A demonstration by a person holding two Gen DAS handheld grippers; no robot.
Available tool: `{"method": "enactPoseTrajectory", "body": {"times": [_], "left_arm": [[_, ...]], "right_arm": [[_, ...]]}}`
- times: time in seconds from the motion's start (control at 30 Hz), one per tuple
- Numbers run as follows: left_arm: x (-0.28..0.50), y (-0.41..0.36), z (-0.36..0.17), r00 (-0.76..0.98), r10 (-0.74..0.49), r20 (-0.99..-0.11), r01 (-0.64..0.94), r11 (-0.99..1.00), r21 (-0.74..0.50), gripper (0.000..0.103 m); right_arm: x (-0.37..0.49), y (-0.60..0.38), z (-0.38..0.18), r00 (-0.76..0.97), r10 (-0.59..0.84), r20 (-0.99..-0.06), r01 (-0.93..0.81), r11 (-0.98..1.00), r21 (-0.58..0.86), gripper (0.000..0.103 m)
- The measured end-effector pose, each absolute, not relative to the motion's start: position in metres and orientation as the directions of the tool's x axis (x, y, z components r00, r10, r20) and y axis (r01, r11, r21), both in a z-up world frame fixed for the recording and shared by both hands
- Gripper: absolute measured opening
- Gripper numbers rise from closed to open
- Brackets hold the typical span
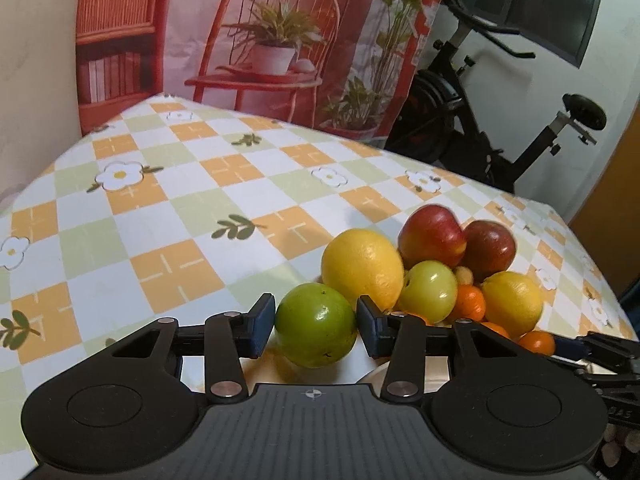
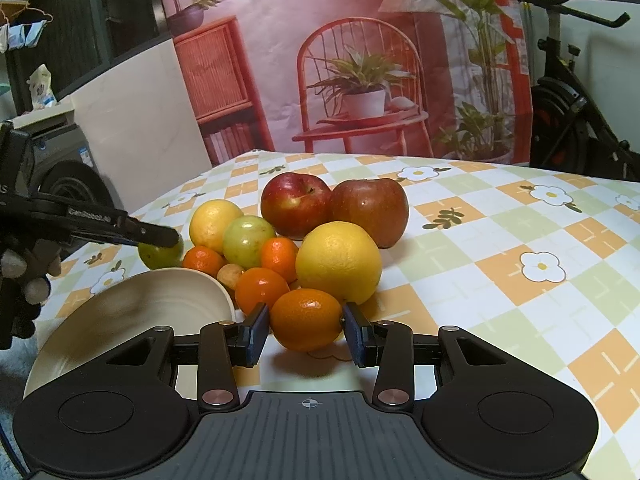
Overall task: Organize fruits
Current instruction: 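Lower green apple into plate with left gripper while right gripper drops tangerine there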
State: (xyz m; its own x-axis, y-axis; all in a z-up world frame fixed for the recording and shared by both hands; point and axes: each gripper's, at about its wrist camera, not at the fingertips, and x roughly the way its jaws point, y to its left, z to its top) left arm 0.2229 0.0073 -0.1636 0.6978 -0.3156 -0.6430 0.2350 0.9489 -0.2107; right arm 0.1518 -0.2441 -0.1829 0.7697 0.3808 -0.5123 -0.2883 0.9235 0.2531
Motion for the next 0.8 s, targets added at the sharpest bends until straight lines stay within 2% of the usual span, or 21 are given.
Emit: {"method": "enactPoseTrajectory", "body": {"times": [0.33, 0.57, 0.8], "left_arm": [[0.181, -0.002, -0.136, 0.720, -0.372, -0.586, 0.342, 0.925, -0.166, 0.047], [0.164, -0.008, -0.142, 0.660, -0.416, -0.626, 0.433, 0.891, -0.136, 0.047], [0.167, -0.004, -0.152, 0.622, -0.423, -0.659, 0.440, 0.885, -0.153, 0.047]], "right_arm": [[0.146, -0.244, -0.180, 0.791, 0.368, -0.489, -0.285, 0.928, 0.239, 0.037], [0.138, -0.240, -0.173, 0.788, 0.390, -0.477, -0.309, 0.920, 0.241, 0.037], [0.140, -0.213, -0.161, 0.753, 0.452, -0.478, -0.410, 0.891, 0.196, 0.037]]}}
